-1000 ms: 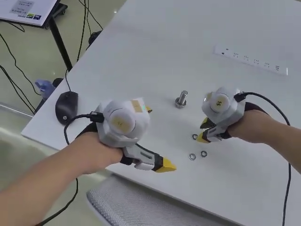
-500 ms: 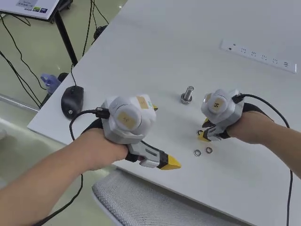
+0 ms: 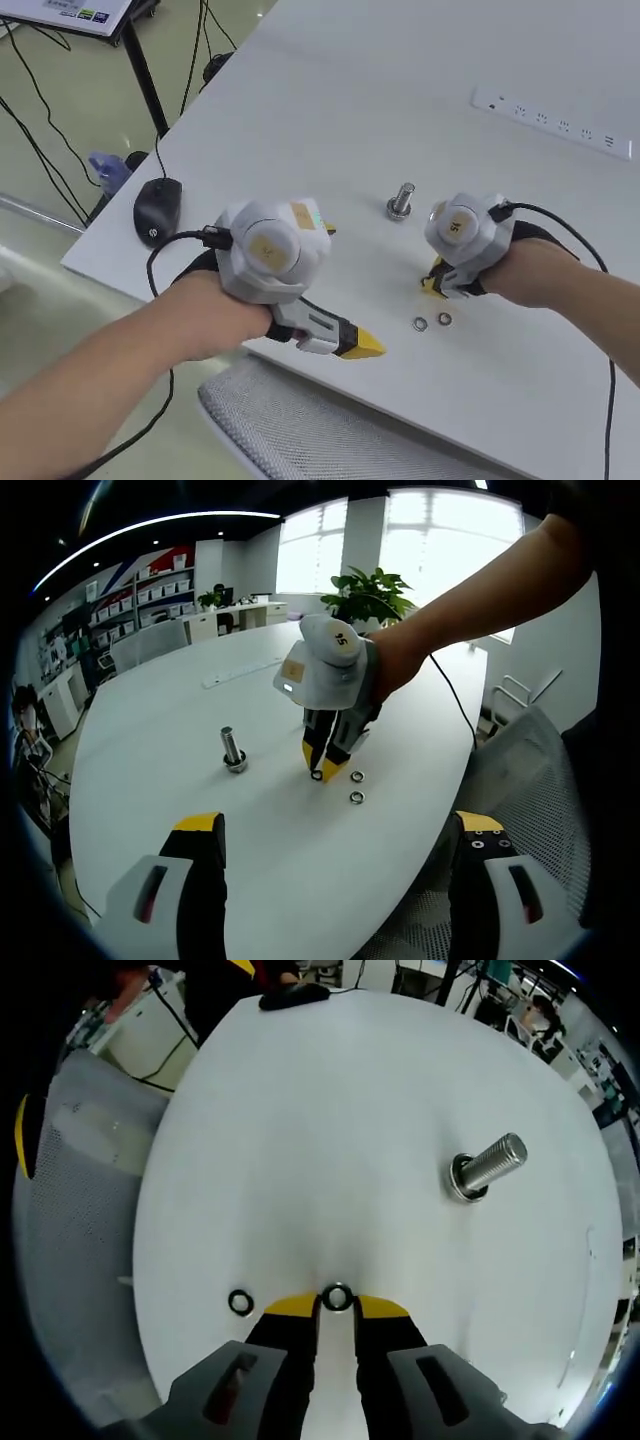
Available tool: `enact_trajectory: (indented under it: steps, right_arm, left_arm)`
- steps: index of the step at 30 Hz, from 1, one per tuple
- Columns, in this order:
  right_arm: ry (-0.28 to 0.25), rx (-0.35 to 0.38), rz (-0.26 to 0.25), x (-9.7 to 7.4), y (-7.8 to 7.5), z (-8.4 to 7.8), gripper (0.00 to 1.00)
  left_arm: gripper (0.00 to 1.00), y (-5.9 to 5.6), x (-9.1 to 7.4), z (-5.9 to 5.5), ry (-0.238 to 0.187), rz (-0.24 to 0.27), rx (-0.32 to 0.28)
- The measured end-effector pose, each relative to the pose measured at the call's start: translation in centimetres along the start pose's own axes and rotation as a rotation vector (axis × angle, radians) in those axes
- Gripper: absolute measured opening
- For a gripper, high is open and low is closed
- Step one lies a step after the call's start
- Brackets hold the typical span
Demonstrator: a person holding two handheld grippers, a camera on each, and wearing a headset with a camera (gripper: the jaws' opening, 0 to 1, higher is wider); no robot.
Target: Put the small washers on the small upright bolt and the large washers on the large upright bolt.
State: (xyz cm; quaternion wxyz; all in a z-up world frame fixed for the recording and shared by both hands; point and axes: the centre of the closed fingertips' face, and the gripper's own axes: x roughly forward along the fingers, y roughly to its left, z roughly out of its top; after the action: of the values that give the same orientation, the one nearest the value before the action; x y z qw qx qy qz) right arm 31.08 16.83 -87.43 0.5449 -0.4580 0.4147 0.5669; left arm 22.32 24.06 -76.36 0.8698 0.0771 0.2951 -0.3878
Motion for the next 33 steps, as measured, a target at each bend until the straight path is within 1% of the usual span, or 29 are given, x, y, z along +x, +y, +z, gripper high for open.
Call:
enact_trajectory:
  steps: [5, 7, 9, 10, 13, 17, 18, 19, 25, 28, 33]
  right_arm:
    - [0.014, 0.014, 0.007, 0.0, -0.1, 0.0, 0.15]
    - [0.019, 0.022, 0.001, 0.0, -0.1, 0.0, 0.13]
    - [0.025, 0.01, -0.005, 0.0, 0.2, 0.1, 0.13]
    - [0.027, 0.013, -0.008, 0.1, 0.0, -0.1, 0.13]
    - [0.01, 0.06, 0.003, 0.1, -0.3, -0.1, 0.12]
    - [-0.011, 0.079, 0.009, 0.1, -0.3, -0.1, 0.12]
    - [-0.009, 0.084, 0.008, 0.0, -0.3, -0.2, 0.12]
    - [-0.006, 0.087, 0.006, -0.1, -0.3, -0.4, 0.12]
    - [-0.023, 0.122, 0.01, -1.3, -0.1, -0.9, 0.12]
    - [-0.024, 0.131, 0.006, -2.1, -0.2, -1.4, 0.12]
    - [-0.046, 0.189, -0.014, -3.7, -0.9, -2.5, 0.12]
  left_arm:
    - [0.93, -0.2, 0.1, 0.0, 0.004, -0.002, 0.005]
    - [0.92, -0.3, 0.2, 0.0, 0.006, -0.003, 0.006]
    - [0.92, -0.4, 0.1, 0.0, 0.006, -0.003, 0.004]
    - [0.92, -0.4, 0.1, -0.1, 0.008, -0.003, 0.003]
    - [0.91, -0.5, 0.0, -0.1, 0.009, -0.002, 0.004]
    - [0.91, -0.5, -0.1, -0.3, 0.015, 0.002, -0.001]
    - [0.91, -0.5, -0.1, -0.3, 0.015, 0.001, 0.0]
    - [0.91, -0.5, -0.1, -0.3, 0.016, 0.002, 0.001]
    - [0.91, -0.5, 0.0, -0.1, 0.015, 0.003, 0.009]
    - [0.91, -0.5, 0.2, -0.1, 0.01, 0.002, 0.001]
    - [0.93, -0.5, 0.3, -0.1, 0.005, 0.003, 0.0]
